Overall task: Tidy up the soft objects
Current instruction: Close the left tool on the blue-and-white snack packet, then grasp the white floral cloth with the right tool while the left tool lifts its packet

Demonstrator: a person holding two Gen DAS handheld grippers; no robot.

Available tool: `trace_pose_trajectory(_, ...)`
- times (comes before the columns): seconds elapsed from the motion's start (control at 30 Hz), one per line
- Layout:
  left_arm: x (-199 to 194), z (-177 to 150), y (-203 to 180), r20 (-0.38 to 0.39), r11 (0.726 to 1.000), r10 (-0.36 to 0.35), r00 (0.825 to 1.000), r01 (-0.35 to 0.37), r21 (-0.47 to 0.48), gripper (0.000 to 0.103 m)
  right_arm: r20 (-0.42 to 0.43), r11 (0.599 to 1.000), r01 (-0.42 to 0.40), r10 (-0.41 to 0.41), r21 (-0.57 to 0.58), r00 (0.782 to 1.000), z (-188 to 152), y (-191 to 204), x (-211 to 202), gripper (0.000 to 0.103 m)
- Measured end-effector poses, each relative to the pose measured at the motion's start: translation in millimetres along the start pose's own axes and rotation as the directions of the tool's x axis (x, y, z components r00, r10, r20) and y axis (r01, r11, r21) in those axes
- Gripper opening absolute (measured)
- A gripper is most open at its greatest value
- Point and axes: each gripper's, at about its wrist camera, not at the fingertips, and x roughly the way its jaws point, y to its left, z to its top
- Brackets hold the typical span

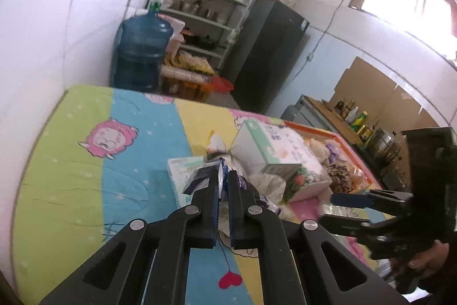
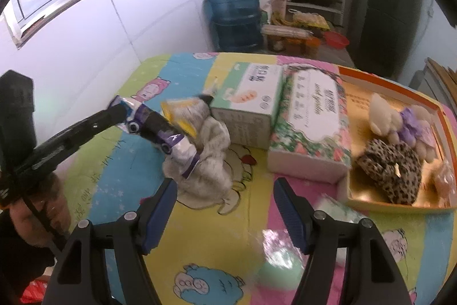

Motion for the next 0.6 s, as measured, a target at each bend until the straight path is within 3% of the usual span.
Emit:
trace_pose_trajectory(0.33, -62, 12, 1, 0.106, 0.998, 0.057, 0.993, -0.059, 0.015, 0.004, -0.025, 0.997, -0.072, 0.071, -0.023, 0.997, 14, 12, 35, 0.07)
trace_pose_trajectory(0.6, -81, 9, 15, 0.121, 0.993, 0.116, 0.986, -0.115, -0.015, 0.004, -0.068, 0.996, -0.08, 0.076, -0.049, 0.995, 12, 27, 62, 0.07)
